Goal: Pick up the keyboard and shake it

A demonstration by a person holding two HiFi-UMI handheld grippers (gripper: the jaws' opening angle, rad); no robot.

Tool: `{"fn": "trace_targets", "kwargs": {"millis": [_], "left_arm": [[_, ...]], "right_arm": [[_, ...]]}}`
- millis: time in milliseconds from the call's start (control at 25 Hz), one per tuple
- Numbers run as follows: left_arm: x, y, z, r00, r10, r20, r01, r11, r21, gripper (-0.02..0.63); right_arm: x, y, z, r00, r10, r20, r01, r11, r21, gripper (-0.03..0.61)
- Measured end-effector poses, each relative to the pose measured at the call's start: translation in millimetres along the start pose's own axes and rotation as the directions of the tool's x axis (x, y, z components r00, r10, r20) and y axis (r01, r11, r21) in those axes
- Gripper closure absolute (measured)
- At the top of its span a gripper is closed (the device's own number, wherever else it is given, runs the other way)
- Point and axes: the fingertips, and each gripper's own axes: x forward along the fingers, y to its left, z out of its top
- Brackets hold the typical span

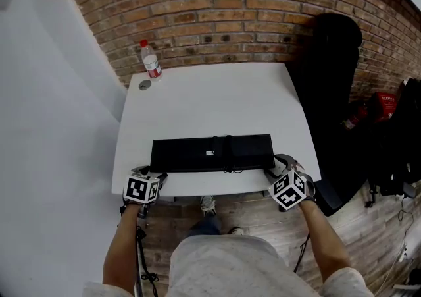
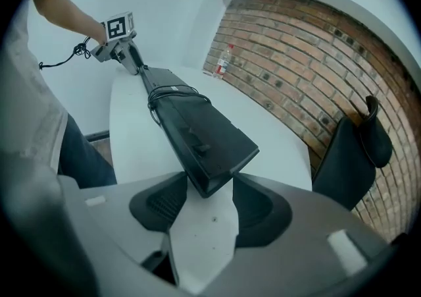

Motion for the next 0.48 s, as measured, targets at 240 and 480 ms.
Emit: {"fn": "trace_targets", "kwargs": {"millis": [240, 480], "left_arm": [[-4, -3, -1, 1.0, 0.012, 0.022, -0.012, 1.0, -0.027, 0.319], [-13, -13, 4, 0.997, 0.032, 0.073, -0.028, 0.998, -0.062, 0.321]], "right_arm": [[-10, 1, 0, 0.999, 0.01, 0.032, -0.013, 0.997, 0.079, 0.37], [-21, -1, 14, 0.993, -0.003, 0.115, -0.02, 0.979, 0.203, 0.403]]}}
